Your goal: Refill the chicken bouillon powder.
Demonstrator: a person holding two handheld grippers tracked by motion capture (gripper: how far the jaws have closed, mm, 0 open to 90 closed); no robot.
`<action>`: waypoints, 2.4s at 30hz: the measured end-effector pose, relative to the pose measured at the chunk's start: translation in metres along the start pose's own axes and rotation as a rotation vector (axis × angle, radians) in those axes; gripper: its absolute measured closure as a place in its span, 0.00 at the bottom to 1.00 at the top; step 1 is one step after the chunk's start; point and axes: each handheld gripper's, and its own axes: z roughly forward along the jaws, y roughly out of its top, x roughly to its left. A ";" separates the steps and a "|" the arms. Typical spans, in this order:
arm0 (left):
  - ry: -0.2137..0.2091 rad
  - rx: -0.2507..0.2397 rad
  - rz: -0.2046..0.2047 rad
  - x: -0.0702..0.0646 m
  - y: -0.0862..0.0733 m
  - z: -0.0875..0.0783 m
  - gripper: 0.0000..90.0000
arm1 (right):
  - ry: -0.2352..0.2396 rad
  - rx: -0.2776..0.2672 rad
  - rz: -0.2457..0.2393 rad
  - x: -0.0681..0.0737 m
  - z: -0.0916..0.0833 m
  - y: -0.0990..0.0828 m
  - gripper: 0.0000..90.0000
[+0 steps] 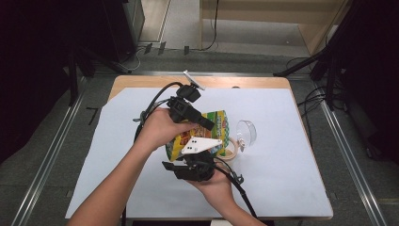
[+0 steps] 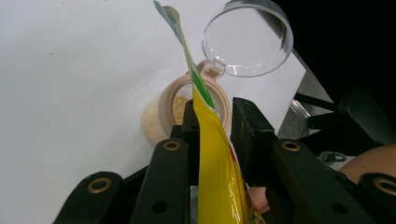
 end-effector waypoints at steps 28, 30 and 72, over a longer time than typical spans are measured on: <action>-0.045 -0.059 0.039 0.011 -0.034 -0.004 0.90 | 0.018 0.034 -0.040 0.002 0.010 -0.022 0.59; -0.051 -0.065 0.030 0.013 -0.037 -0.005 0.90 | 0.018 0.042 -0.039 0.001 0.010 -0.024 0.60; -0.091 -0.066 0.102 0.030 -0.071 -0.014 0.96 | -0.024 0.120 -0.086 -0.004 0.021 -0.044 0.59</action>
